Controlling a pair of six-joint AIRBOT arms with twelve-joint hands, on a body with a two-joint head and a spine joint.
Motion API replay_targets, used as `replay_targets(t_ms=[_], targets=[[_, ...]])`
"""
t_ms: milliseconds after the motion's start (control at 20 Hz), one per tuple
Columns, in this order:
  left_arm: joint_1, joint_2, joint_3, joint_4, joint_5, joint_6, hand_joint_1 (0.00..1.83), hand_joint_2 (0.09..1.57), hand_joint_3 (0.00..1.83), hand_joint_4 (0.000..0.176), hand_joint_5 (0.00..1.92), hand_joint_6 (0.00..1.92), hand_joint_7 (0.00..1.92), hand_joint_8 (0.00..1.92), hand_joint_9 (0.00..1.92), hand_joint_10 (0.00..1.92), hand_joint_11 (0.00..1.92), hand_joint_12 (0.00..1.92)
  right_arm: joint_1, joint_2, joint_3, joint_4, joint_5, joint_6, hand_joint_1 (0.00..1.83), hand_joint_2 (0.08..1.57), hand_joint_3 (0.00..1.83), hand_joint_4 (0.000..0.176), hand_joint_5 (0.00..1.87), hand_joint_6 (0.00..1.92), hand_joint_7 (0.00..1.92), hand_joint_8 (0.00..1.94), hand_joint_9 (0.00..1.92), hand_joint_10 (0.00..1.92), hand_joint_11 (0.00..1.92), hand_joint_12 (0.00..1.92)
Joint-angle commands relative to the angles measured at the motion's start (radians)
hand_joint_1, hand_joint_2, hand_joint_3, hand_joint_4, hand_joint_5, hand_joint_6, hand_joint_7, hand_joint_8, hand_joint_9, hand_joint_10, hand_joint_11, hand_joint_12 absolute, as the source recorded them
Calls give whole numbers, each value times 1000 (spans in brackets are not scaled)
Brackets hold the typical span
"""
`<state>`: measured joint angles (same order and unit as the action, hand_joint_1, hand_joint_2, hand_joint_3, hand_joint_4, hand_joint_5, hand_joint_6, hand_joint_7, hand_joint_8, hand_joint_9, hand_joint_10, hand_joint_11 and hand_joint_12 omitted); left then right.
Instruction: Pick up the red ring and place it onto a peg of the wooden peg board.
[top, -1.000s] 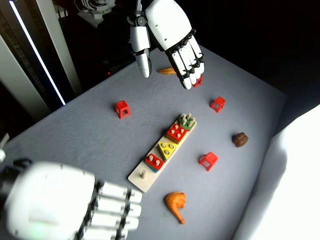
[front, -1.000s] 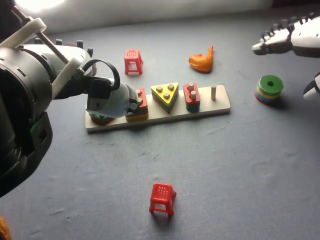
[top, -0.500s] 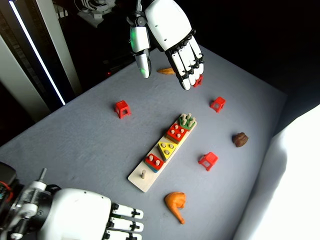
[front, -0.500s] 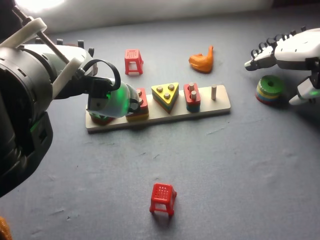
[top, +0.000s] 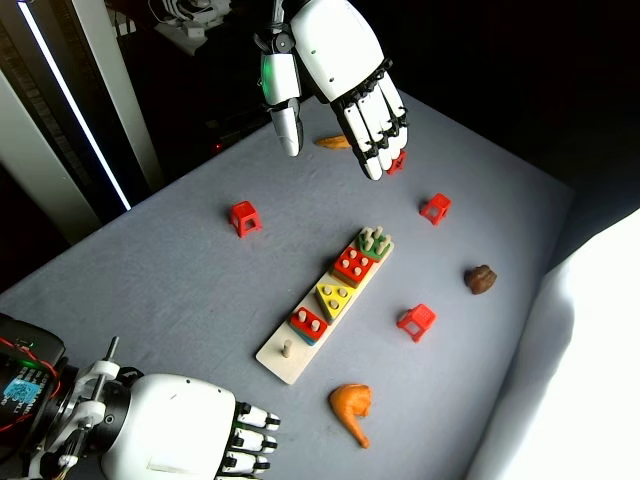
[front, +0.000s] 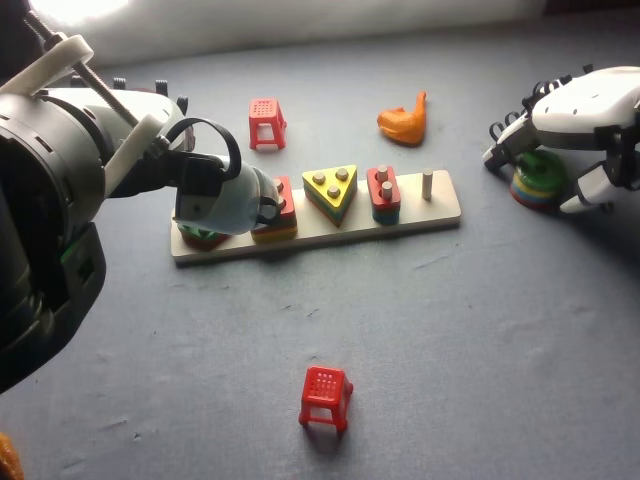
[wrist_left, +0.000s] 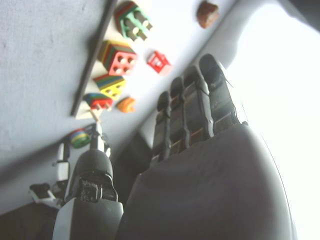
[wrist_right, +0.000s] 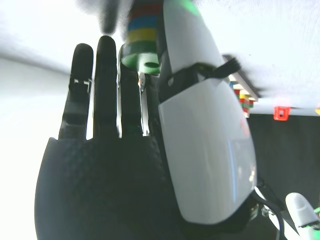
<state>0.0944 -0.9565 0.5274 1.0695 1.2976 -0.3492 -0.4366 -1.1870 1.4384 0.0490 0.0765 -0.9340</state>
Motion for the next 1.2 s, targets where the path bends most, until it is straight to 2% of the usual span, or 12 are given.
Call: replay_targets(t_ms=[0, 100, 150, 200, 250, 300, 350, 450, 700, 800, 850, 1150], targets=[[-8, 2, 0, 96, 6, 1, 0, 1295, 4, 0, 119, 1, 143, 1, 138, 1, 0, 356, -1, 2, 5, 2, 86, 3, 1327, 1047, 0, 0, 605, 33, 636, 27, 644, 71, 180, 1231], [-8, 2, 0, 96, 6, 1, 0, 1293, 1, 0, 96, 2, 121, 2, 113, 2, 0, 271, -4, 2, 5, 2, 86, 2, 1310, 1085, 7, 0, 752, 45, 808, 37, 776, 82, 361, 1172], [-8, 2, 0, 96, 6, 1, 0, 1293, 1, 0, 117, 7, 143, 8, 133, 7, 0, 329, -6, 2, 5, 2, 86, 2, 1182, 1158, 0, 0, 849, 906, 942, 27, 896, 85, 555, 1072], [-8, 2, 0, 96, 6, 1, 0, 1292, 0, 0, 127, 7, 155, 8, 145, 8, 0, 364, -7, 2, 5, 2, 86, 1, 1208, 1135, 9, 0, 856, 1113, 1012, 733, 1013, 99, 678, 1062], [-8, 2, 0, 96, 6, 1, 0, 1293, 1, 0, 133, 7, 157, 8, 147, 8, 0, 373, -8, 2, 5, 2, 86, -1, 1207, 1147, 2, 0, 849, 1177, 992, 930, 1071, 106, 726, 1078], [-8, 2, 0, 96, 6, 1, 0, 1293, 0, 0, 128, 3, 148, 3, 138, 3, 0, 352, -8, 2, 5, 2, 86, -1, 1208, 1143, 0, 10, 873, 1160, 994, 954, 1113, 107, 758, 1085], [-8, 2, 1, 96, 6, 1, 0, 1288, 0, 0, 133, 3, 154, 3, 145, 4, 0, 377, -8, 3, 5, 2, 86, -1, 1218, 1120, 0, 18, 937, 1071, 1038, 885, 1180, 120, 821, 1086], [-8, 2, 1, 96, 7, 1, 0, 1287, 0, 0, 134, 2, 150, 6, 144, 3, 0, 387, -7, 3, 5, 2, 87, -3, 1234, 1085, 0, 22, 1019, 961, 1102, 768, 1265, 115, 946, 1028], [-8, 2, 1, 97, 7, 1, 0, 1296, 2, 0, 143, 6, 160, 7, 149, 7, 0, 397, 29, 6, 3, 2, 87, -6, 1227, 1099, 1, 23, 993, 999, 1062, 833, 1271, 74, 943, 1003], [-8, 2, 1, 97, 7, 1, 0, 1293, 0, 0, 150, 8, 168, 9, 156, 8, 0, 396, 69, 13, -14, 2, 87, -2, 1233, 1087, 0, 22, 1018, 966, 1092, 776, 1290, 60, 972, 986], [-8, 2, 1, 97, 7, 1, 0, 1294, 0, 0, 156, 6, 173, 8, 163, 8, 0, 429, 87, 13, -21, 2, 83, 0, 1223, 1106, 4, 20, 969, 1037, 1054, 846, 1279, 48, 935, 995], [-7, 2, 0, 96, 6, 1, 0, 1299, 2, 0, 143, 2, 166, 2, 157, 3, 0, 416, 178, -30, -28, 3, 0, 34, 1219, 1118, 1, 20, 944, 1074, 1029, 890, 1273, 33, 915, 1045]])
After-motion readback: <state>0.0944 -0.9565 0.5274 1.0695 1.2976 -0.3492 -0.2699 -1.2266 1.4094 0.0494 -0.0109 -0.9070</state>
